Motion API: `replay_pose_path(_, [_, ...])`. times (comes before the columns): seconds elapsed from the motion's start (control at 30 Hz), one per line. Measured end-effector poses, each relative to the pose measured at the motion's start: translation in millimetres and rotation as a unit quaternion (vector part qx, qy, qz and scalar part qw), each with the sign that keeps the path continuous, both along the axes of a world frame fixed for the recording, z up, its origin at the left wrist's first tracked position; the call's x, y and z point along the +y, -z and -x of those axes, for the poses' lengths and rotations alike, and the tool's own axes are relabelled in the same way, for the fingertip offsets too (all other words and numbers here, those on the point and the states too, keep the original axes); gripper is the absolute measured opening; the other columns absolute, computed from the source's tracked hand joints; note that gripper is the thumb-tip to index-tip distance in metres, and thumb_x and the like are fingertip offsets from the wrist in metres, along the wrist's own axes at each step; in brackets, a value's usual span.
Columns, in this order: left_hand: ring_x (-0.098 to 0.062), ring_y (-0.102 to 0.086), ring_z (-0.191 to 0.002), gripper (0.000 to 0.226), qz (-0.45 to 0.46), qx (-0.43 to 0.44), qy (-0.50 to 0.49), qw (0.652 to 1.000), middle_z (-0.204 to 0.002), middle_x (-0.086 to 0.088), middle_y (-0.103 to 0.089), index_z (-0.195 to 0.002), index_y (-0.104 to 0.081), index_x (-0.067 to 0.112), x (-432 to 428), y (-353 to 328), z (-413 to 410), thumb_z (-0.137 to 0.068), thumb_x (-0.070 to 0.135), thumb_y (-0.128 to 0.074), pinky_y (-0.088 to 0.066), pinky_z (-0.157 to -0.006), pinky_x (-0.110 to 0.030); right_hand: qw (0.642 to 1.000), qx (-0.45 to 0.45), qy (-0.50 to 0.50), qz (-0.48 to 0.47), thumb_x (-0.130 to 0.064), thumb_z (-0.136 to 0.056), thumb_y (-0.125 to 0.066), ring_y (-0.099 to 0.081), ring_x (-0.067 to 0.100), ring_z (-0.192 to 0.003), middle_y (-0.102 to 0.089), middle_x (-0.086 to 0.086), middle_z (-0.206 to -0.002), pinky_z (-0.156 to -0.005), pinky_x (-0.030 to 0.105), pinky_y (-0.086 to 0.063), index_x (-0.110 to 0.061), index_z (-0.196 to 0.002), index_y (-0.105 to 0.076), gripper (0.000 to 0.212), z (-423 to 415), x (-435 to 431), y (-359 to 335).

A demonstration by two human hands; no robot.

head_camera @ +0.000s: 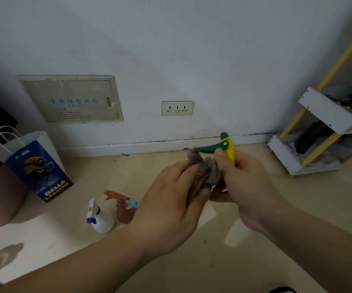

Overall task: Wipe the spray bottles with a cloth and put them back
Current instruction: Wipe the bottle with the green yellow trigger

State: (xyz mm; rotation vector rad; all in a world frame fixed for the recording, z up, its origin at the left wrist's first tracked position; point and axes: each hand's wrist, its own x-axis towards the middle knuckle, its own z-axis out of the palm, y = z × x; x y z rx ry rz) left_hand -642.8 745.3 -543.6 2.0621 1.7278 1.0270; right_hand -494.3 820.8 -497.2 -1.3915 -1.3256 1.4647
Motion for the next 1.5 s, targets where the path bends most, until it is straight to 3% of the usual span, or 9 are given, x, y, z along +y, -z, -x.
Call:
replay_pose_path(0.13, [-0.007, -0.064, -0.094, 0.024, 0.127, -0.180, 0.045, 0.974, -0.100, 0.014, -0.068, -0.106, -0.062, 0.039, 17, 3, 22, -0.105, 0.053, -0.042, -0.053, -0.087, -0.034, 1.000, -0.005, -0.013, -0.002, -0.033, -0.103, -0.057, -0.047, 0.021, -0.054, -0.054, 0.014, -0.077, -0.068, 0.064, -0.058, -0.002, -0.094, -0.066, 0.033, 6, -4, 3])
replay_pose_path(0.27, [-0.016, -0.072, -0.094, 0.036, 0.338, -0.368, -0.105, 0.860, -0.100, 0.002, -0.076, -0.112, -0.070, 0.030, 27, 9, 29, -0.105, 0.053, -0.043, -0.057, -0.090, -0.035, 1.000, -0.018, 0.003, 0.000, -0.036, -0.102, -0.060, -0.049, 0.023, -0.058, -0.054, 0.014, -0.079, -0.068, 0.065, -0.059, -0.005, -0.094, -0.064, 0.032, 0, 4, 5])
replay_pose_path(0.53, [0.006, -0.055, -0.111, 0.038, 0.175, -0.163, -0.010, 0.971, -0.119, 0.024, -0.059, -0.128, -0.049, 0.054, 3, 12, 13, -0.098, 0.067, -0.031, -0.042, -0.092, -0.014, 0.998, -0.027, 0.038, 0.029, -0.040, -0.102, -0.058, -0.049, 0.028, -0.063, -0.054, 0.018, -0.078, -0.067, 0.062, -0.061, -0.002, -0.091, -0.061, 0.039, -5, 17, 10])
replay_pose_path(0.63, [0.004, -0.061, -0.101, 0.026, 0.266, -0.327, -0.081, 0.903, -0.109, 0.023, -0.064, -0.113, -0.057, 0.049, 12, 17, 19, -0.104, 0.060, -0.035, -0.046, -0.082, -0.016, 0.998, -0.023, 0.053, 0.031, -0.040, -0.102, -0.058, -0.050, 0.025, -0.061, -0.057, 0.018, -0.079, -0.068, 0.060, -0.062, -0.005, -0.089, -0.062, 0.037, -6, 21, 10])
replay_pose_path(0.77, [-0.032, -0.074, -0.101, 0.030, 0.363, -0.557, -0.196, 0.721, -0.112, -0.009, -0.075, -0.120, -0.068, 0.023, 14, 23, 16, -0.105, 0.042, -0.052, -0.062, -0.088, -0.045, 0.995, -0.009, 0.084, 0.046, -0.040, -0.102, -0.058, -0.050, 0.024, -0.063, -0.059, 0.017, -0.084, -0.067, 0.051, -0.064, -0.007, -0.091, -0.063, 0.035, -8, 25, 10])
replay_pose_path(0.87, [-0.038, -0.073, -0.102, 0.024, 0.334, -0.623, -0.194, 0.680, -0.113, -0.014, -0.076, -0.118, -0.070, 0.018, 14, 16, 19, -0.102, 0.033, -0.059, -0.061, -0.080, -0.044, 0.993, 0.010, 0.099, 0.057, -0.040, -0.103, -0.056, -0.050, 0.023, -0.064, -0.057, 0.016, -0.086, -0.065, 0.046, -0.064, -0.006, -0.101, -0.064, 0.035, -9, 26, 9])
replay_pose_path(0.97, [-0.034, -0.076, -0.092, 0.018, 0.307, -0.573, -0.222, 0.727, -0.110, -0.011, -0.075, -0.115, -0.066, 0.022, 16, 14, 17, -0.106, 0.032, -0.054, -0.062, -0.086, -0.049, 0.992, 0.014, 0.104, 0.064, -0.039, -0.103, -0.055, -0.051, 0.022, -0.065, -0.058, 0.016, -0.087, -0.065, 0.045, -0.064, -0.007, -0.105, -0.065, 0.034, -11, 28, 9])
replay_pose_path(1.2, [-0.004, -0.053, -0.110, 0.023, 0.101, -0.098, -0.117, 0.983, -0.124, 0.016, -0.055, -0.127, -0.054, 0.035, 10, 17, 18, -0.107, 0.037, -0.043, -0.042, -0.091, -0.022, 0.992, 0.017, 0.100, 0.070, -0.039, -0.104, -0.053, -0.050, 0.021, -0.062, -0.056, 0.018, -0.084, -0.067, 0.049, -0.064, -0.006, -0.103, -0.064, 0.034, -9, 28, 10])
replay_pose_path(1.5, [-0.006, -0.063, -0.103, 0.045, 0.264, -0.189, -0.083, 0.942, -0.115, 0.009, -0.067, -0.119, -0.059, 0.038, 15, 19, 23, -0.104, 0.063, -0.025, -0.051, -0.097, -0.036, 0.998, -0.025, 0.051, 0.041, -0.039, -0.103, -0.057, -0.048, 0.029, -0.067, -0.053, 0.018, -0.083, -0.069, 0.065, -0.060, 0.002, -0.101, -0.062, 0.041, -8, 19, 12])
